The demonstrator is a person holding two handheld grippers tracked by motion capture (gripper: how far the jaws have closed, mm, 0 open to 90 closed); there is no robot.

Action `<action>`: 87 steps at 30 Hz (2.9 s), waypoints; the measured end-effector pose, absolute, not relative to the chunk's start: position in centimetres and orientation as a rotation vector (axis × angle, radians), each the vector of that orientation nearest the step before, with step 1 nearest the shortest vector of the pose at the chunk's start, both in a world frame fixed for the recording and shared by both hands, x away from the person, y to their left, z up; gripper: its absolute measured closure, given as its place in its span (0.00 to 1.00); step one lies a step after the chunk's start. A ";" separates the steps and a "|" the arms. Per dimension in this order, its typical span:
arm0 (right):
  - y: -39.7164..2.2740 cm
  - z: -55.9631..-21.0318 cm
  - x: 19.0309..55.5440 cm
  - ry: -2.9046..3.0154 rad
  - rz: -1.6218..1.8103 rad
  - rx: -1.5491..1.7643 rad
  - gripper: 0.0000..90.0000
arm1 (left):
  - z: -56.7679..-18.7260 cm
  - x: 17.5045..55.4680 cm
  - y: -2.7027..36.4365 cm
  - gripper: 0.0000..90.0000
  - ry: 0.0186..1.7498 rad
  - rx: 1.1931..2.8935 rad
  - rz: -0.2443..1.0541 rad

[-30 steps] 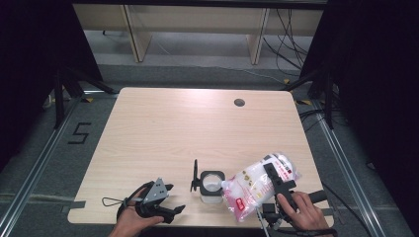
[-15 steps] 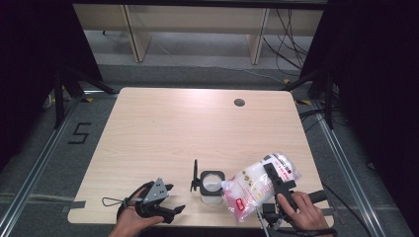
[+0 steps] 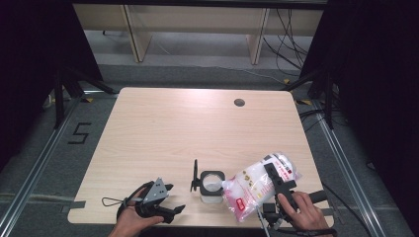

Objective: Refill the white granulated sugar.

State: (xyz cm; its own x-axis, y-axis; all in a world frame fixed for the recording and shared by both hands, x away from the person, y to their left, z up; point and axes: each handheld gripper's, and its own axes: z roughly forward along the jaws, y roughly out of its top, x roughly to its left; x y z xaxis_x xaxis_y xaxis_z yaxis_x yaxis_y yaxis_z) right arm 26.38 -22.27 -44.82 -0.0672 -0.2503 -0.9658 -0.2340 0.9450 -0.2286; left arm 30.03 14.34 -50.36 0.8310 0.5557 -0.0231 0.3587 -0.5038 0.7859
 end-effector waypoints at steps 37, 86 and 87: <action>-22.4 -45.0 26.4 1.653 0.019 -0.359 0.45 | -50.4 30.1 14.4 0.23 0.663 2.155 0.312; -22.0 -44.0 26.0 1.658 -0.081 -0.428 0.45 | -50.4 30.1 14.3 0.23 0.663 2.155 0.313; -22.1 -44.3 26.0 1.664 -0.070 -0.398 0.45 | -50.4 30.1 14.3 0.23 0.665 2.154 0.325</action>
